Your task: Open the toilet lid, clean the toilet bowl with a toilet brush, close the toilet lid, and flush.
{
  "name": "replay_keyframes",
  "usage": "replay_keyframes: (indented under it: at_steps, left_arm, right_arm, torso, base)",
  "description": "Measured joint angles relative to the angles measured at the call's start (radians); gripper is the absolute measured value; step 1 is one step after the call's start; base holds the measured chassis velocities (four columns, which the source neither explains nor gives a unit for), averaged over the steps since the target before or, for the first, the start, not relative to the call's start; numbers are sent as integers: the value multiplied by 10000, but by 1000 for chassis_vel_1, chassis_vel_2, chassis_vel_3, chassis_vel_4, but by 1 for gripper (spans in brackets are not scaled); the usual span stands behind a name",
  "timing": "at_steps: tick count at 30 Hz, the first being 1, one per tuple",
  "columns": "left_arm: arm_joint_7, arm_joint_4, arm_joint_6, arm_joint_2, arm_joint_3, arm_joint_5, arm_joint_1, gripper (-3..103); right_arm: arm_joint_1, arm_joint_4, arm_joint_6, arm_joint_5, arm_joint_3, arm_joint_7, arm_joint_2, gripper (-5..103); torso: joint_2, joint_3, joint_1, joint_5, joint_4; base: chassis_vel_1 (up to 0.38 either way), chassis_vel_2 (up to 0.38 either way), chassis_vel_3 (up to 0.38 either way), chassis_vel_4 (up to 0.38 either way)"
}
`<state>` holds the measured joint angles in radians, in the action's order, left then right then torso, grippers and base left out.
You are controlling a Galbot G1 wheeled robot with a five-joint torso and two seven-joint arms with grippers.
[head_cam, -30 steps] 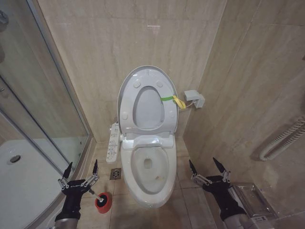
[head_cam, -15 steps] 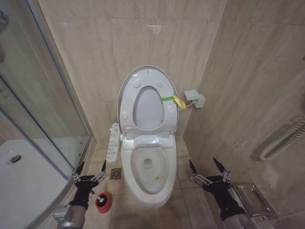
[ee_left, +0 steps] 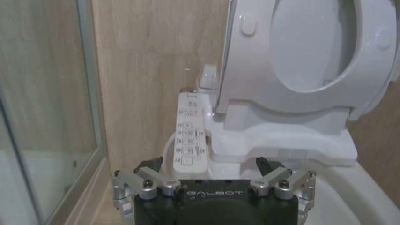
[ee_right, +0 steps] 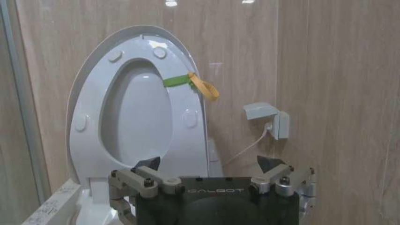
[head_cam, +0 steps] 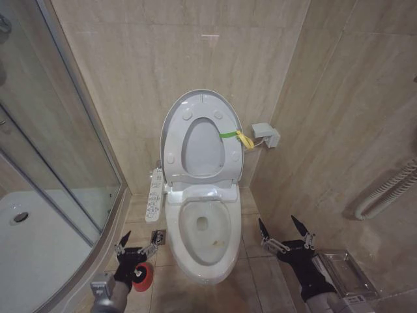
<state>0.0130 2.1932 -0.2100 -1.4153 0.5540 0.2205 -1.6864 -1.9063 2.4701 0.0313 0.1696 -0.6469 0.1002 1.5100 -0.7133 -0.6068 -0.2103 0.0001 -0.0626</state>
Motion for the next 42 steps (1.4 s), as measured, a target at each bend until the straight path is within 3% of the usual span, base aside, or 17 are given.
replay_keyframes:
  at_steps: [9, 12, 18, 21, 30, 33, 36, 42]
  left_arm:
    - [275, -533, 1493, 148, 350, -439, -479, 100]
    - [448, -1145, 2566, 194, 465, -587, -767, 100]
    - [552, -1692, 3450, 30, 286, -635, -1362, 100]
    - [617, -2639, 4354, -136, 285, -833, -1479, 100]
    - [893, -5202, 5713, -199, 438, -865, -1118, 100]
    - [951, -6501, 6473, -227, 562, -865, -628, 100]
    - [947, -7273, 6909, -153, 673, -862, -239, 100]
    - [804, -8029, 7139, 59, 906, -957, 533, 100]
  right_arm:
    - [0, 1, 0, 0, 0, 0, 0, 100]
    - [0, 1, 0, 0, 0, 0, 0, 100]
    - [0, 1, 0, 0, 0, 0, 0, 100]
    - [0, 1, 0, 0, 0, 0, 0, 100]
    - [0, 0, 0, 0, 0, 0, 0, 100]
    - [0, 0, 0, 0, 0, 0, 0, 100]
    - [0, 1, 0, 0, 0, 0, 0, 100]
    - [0, 0, 0, 0, 0, 0, -1, 100]
  torso:
    - [0, 0, 0, -1, -3]
    - [0, 0, 0, -1, -4]
    - [0, 0, 0, -1, -1]
    - [0, 0, 0, -1, -4]
    - [0, 0, 0, -1, -1]
    - [0, 0, 0, -2, 0]
    - [0, 0, 0, -3, -1]
    - [0, 0, 0, -2, -2]
  base:
    - [0, 0, 0, 0]
    - [0, 0, 0, 0]
    - [0, 0, 0, 0]
    - [0, 0, 0, 0]
    - [0, 0, 0, 0]
    - [0, 0, 0, 0]
    - [0, 0, 0, 0]
    - [0, 0, 0, 0]
